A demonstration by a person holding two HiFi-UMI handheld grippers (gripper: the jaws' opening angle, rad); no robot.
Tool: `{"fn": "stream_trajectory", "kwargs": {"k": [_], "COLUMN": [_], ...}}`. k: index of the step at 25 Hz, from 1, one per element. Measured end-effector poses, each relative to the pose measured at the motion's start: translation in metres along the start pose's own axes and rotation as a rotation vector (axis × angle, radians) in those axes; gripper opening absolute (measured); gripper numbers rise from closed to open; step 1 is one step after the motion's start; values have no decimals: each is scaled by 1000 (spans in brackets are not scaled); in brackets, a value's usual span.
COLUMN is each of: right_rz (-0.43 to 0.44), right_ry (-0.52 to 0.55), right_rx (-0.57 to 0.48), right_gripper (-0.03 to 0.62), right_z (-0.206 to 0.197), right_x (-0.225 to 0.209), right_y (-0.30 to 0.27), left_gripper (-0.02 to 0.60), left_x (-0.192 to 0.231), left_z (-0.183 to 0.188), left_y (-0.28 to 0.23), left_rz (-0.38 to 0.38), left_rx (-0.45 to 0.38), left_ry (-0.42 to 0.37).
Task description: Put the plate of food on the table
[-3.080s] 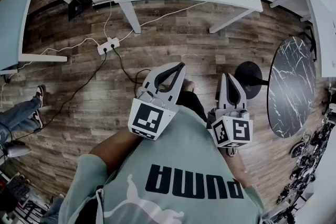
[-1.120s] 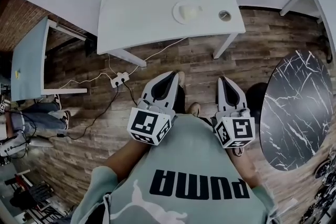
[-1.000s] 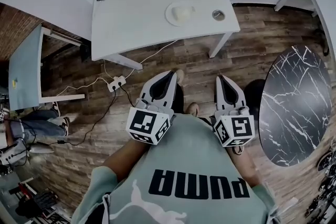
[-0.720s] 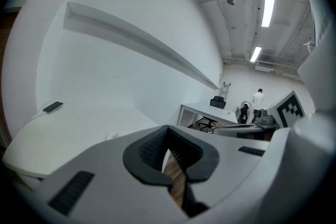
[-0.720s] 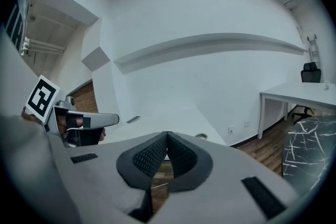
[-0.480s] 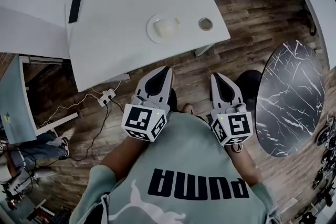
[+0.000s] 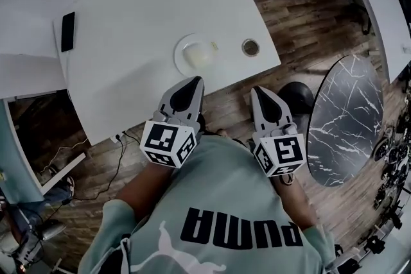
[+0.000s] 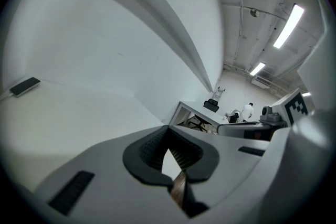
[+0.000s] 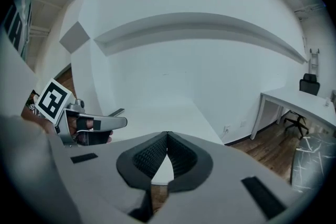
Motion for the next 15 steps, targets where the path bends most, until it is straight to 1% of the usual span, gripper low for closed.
{"fn": "stream_trajectory", "kwargs": {"k": [5,10,15], "right_rz": [-28,-31,-12], "right_ry": [8,20,28], "right_rx": [36,70,124], "right_gripper": [8,8,8], "right_z": [6,5,-3], "right_x": [11,20,26], "right_y": [-35,-59,-76], "left_gripper": [6,6,6], "left_x": [41,66,88], "left_z": [8,2,-17], "left_y": [-5,-8,-10], "left_rz": [-20,-32,-19], "left_rx": [45,85,144], "left_ry": [43,86,181]}}
Point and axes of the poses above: the fingertips, and each gripper's own axes: y backward along the fingers, x to its left, z out of its top, the point moved 1 cm from there along y, backward along the fingers, and after that the axes turned 14 degrees about -z, right-handed, at the moved point
